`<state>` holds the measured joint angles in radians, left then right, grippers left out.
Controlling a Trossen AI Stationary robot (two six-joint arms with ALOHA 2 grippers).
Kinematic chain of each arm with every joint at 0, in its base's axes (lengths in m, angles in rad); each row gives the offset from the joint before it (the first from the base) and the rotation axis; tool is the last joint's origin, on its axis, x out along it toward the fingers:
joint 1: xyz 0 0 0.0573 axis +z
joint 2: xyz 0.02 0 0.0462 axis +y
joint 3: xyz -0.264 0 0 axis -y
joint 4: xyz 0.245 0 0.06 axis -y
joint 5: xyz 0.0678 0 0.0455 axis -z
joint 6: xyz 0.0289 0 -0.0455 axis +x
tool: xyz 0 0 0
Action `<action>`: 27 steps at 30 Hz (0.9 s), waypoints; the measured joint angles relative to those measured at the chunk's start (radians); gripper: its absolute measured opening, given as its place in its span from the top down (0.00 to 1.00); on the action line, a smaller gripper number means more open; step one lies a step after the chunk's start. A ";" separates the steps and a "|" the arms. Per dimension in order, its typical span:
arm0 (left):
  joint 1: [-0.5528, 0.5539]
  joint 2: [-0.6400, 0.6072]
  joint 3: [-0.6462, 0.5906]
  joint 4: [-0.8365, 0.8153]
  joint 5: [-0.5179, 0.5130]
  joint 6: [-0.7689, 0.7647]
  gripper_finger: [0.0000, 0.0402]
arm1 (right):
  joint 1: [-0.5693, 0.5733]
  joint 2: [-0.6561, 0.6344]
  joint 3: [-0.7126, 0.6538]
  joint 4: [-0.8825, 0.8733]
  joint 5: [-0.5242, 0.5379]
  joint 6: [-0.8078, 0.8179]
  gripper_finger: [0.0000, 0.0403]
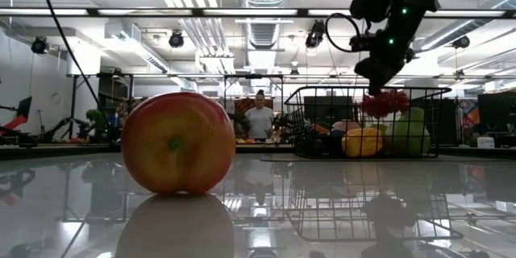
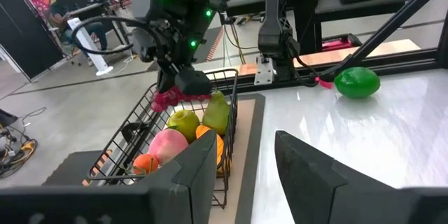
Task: Build produce basket
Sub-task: Put the red grapes into the black basket, then put the red apple into the black basket
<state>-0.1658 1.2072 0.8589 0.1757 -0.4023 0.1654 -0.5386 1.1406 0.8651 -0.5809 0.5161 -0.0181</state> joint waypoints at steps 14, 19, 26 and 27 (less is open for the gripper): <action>0.000 0.000 0.000 0.000 0.000 -0.006 0.68 | -0.012 0.001 -0.032 0.040 0.008 0.019 0.84; -0.003 0.000 -0.002 -0.007 0.013 -0.055 0.68 | -0.012 -0.002 -0.032 0.040 0.008 0.019 0.74; -0.062 0.001 -0.002 -0.007 0.052 -0.107 0.68 | 0.023 -0.048 0.003 0.012 -0.066 0.052 0.71; -0.072 0.006 -0.002 -0.003 0.052 -0.116 0.68 | 0.034 -0.061 0.011 0.010 -0.091 0.058 0.71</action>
<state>-0.2378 1.2136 0.8566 0.1725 -0.3500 0.0489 -0.5044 1.0792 0.8764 -0.5712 0.4249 0.0402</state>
